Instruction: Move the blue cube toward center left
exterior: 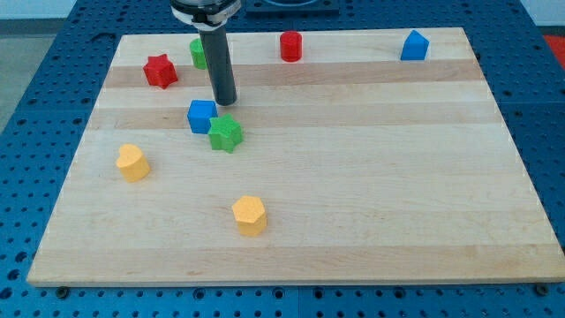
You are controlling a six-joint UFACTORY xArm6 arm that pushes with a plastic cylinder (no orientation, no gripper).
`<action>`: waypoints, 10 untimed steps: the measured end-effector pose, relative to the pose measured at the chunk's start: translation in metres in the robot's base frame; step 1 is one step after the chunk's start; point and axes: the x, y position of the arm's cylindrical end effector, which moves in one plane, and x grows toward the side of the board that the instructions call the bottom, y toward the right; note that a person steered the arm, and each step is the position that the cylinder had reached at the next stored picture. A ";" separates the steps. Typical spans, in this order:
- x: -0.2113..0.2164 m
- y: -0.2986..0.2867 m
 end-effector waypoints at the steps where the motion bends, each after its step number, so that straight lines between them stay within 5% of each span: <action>1: 0.011 0.000; 4: 0.022 -0.100; 10: 0.022 -0.137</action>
